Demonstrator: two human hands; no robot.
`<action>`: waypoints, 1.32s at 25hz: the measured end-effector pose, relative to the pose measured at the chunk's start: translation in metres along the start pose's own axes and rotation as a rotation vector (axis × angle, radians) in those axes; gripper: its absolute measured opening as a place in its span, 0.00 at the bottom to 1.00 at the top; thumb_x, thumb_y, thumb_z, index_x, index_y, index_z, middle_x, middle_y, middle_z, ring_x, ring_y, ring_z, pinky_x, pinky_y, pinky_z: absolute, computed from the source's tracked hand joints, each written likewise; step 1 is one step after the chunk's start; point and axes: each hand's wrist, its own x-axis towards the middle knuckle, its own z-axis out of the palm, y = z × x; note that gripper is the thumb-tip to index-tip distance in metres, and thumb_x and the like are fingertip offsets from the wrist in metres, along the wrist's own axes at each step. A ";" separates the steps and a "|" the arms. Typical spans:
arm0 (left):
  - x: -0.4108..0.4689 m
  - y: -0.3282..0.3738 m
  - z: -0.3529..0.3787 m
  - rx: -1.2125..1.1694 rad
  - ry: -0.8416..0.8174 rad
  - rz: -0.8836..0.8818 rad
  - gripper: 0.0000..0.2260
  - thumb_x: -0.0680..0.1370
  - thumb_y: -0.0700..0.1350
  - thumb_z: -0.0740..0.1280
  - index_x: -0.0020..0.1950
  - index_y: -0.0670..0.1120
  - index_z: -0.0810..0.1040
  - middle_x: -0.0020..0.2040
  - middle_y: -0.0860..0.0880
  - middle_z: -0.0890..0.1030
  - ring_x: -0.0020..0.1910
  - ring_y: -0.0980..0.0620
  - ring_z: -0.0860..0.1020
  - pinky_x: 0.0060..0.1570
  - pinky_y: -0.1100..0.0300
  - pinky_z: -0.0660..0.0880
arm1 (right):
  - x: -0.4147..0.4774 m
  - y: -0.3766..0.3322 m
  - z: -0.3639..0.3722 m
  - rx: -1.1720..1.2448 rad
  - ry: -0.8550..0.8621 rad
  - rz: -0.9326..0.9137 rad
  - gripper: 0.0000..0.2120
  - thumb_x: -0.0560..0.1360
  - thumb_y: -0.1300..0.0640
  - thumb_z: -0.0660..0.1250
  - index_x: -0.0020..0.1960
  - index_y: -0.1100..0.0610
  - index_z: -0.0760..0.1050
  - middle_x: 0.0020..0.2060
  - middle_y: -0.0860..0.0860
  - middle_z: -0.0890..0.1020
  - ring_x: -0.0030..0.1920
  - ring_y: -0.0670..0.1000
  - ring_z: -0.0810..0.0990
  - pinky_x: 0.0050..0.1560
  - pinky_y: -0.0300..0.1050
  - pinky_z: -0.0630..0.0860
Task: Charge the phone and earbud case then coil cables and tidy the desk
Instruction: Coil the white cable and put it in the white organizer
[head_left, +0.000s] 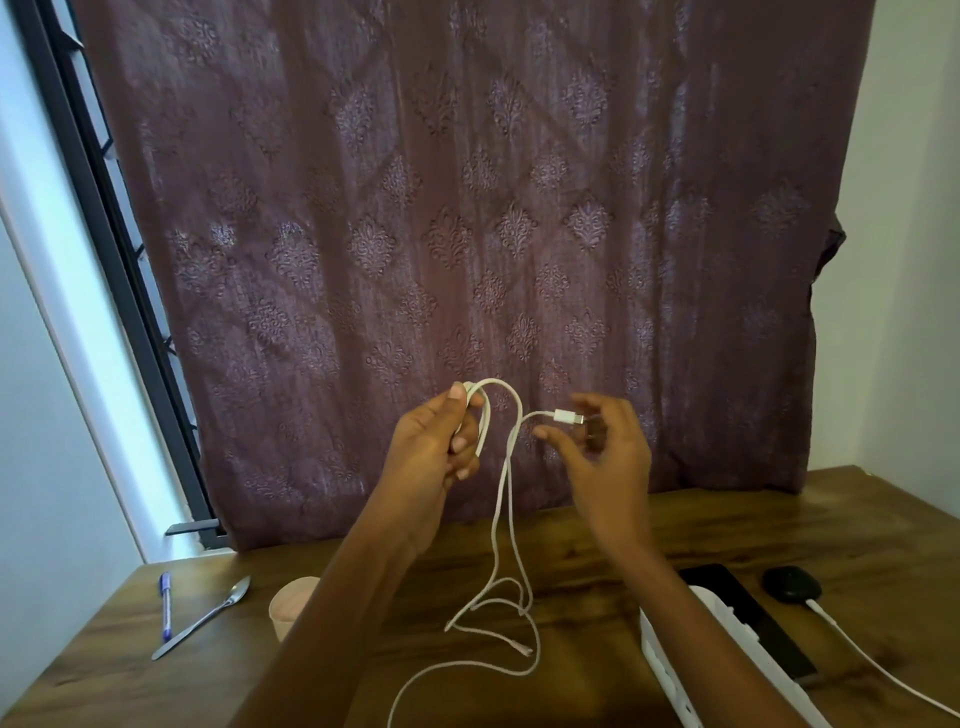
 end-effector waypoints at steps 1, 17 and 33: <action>0.000 -0.001 0.001 0.002 0.002 -0.001 0.14 0.81 0.47 0.54 0.41 0.43 0.74 0.21 0.55 0.64 0.19 0.60 0.58 0.21 0.69 0.60 | -0.008 0.000 0.001 0.060 0.062 0.013 0.12 0.69 0.56 0.73 0.50 0.50 0.74 0.40 0.48 0.76 0.37 0.45 0.76 0.37 0.27 0.73; -0.001 -0.011 0.018 0.000 -0.028 0.010 0.14 0.81 0.46 0.54 0.42 0.41 0.74 0.21 0.56 0.64 0.19 0.61 0.58 0.20 0.69 0.62 | -0.028 -0.020 0.009 0.510 0.126 0.192 0.11 0.76 0.63 0.63 0.58 0.61 0.77 0.47 0.56 0.84 0.47 0.48 0.83 0.48 0.38 0.79; 0.002 -0.015 0.017 0.088 0.056 0.063 0.14 0.81 0.46 0.55 0.41 0.43 0.75 0.22 0.56 0.64 0.20 0.60 0.60 0.21 0.68 0.62 | -0.007 -0.021 -0.003 0.757 -0.276 0.670 0.12 0.79 0.64 0.56 0.46 0.63 0.78 0.31 0.54 0.80 0.27 0.48 0.77 0.30 0.39 0.77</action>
